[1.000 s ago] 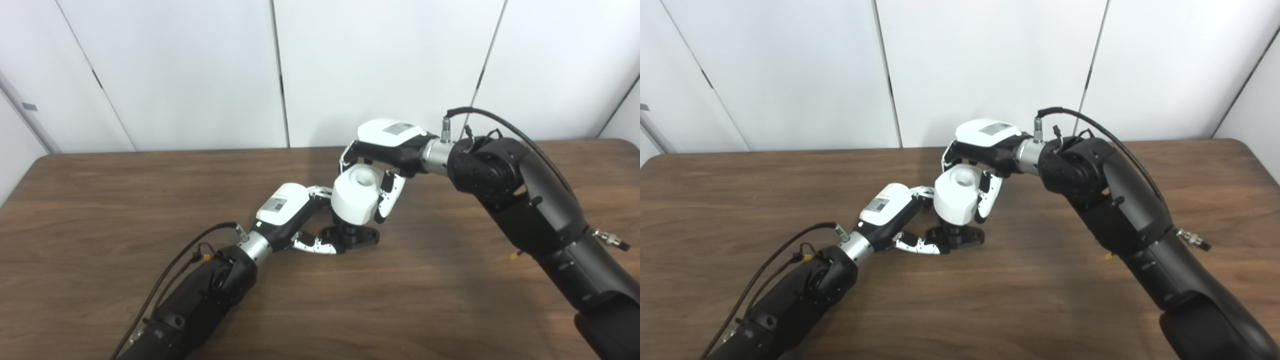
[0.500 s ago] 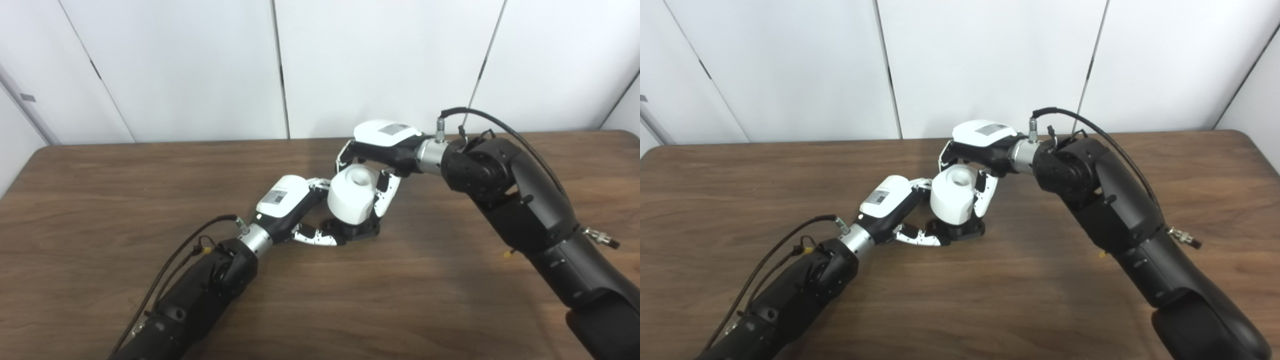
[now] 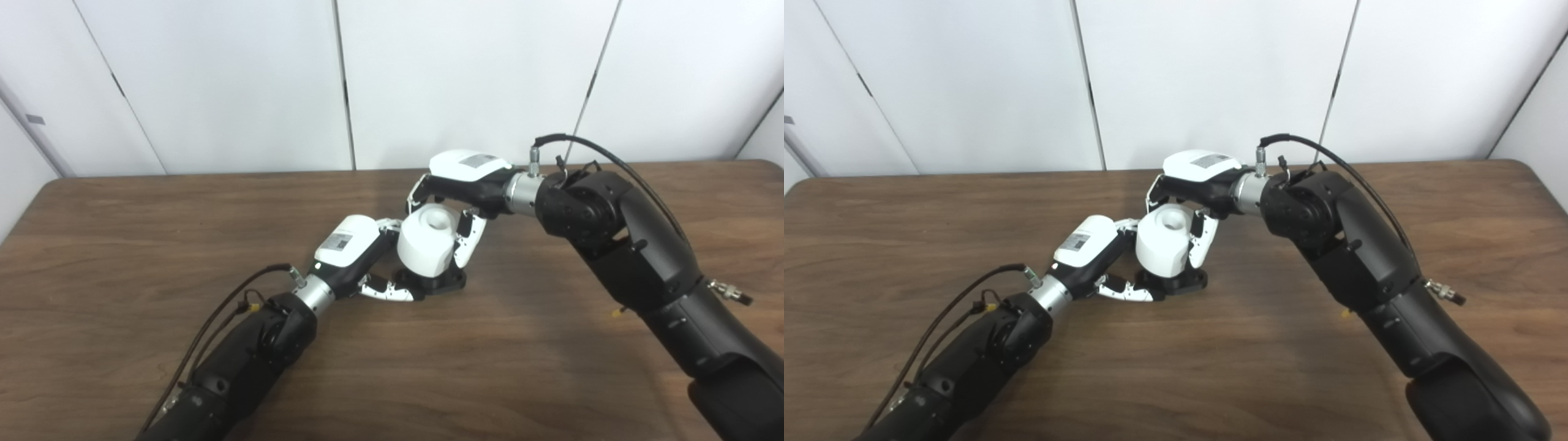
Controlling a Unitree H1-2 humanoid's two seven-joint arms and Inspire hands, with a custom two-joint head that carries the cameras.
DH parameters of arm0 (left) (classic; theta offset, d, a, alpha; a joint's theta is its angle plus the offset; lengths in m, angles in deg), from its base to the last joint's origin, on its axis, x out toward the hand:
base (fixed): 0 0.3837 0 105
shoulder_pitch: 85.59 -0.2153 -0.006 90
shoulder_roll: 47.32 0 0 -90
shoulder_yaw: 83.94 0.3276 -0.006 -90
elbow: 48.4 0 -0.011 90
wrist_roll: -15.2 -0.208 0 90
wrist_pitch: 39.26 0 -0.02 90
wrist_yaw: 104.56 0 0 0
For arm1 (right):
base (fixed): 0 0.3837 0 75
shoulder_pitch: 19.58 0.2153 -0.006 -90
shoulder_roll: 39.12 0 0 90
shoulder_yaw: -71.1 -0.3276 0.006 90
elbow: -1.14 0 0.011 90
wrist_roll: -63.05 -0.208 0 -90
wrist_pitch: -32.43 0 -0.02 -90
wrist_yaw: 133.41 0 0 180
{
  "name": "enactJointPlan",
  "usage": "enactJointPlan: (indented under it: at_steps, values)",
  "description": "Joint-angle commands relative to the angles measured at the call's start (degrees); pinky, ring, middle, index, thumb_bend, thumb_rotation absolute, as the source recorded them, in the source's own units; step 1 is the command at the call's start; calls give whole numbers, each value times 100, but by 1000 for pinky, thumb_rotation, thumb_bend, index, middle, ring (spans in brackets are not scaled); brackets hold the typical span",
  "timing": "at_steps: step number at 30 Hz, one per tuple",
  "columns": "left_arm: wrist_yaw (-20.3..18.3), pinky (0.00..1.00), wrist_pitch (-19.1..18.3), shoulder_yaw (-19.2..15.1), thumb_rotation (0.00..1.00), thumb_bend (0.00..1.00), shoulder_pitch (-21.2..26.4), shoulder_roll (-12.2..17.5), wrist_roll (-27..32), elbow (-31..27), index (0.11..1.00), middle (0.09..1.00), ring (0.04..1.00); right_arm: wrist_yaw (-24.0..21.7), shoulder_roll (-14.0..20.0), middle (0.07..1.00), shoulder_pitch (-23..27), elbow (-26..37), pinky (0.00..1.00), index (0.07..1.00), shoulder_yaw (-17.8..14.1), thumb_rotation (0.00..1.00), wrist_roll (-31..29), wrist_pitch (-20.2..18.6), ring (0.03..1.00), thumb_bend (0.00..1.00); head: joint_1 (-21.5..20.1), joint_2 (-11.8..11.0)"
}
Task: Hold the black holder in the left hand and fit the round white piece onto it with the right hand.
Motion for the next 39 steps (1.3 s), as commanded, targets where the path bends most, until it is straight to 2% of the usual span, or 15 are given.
enactJointPlan:
  at_steps: [1, 22, 30, 39]
  values:
    - [-595, 654, -436, 141, 68, 525, -355, 118, -169, 364, 478, 782, 782, 153, -16, 762, 258, 24, 706, 482, -32, 141, -57, 135, 792, 520, 0, 4]
    - [-585, 642, -446, 115, 69, 524, -360, 130, -194, 337, 479, 783, 782, -1, 93, 759, 93, -75, 682, 483, 336, 137, 138, 207, 779, 520, -14, 16]
    - [-634, 640, -470, 122, 68, 525, -361, 155, -191, 310, 479, 783, 781, -308, 217, 781, 212, -30, 670, 483, 593, 140, 323, -4, 781, 519, -66, 42]
    - [-748, 643, -484, 94, 70, 524, -388, 196, -156, 221, 478, 787, 781, -364, 288, 774, 273, -5, 682, 482, 641, 137, 306, -110, 785, 521, -98, 61]
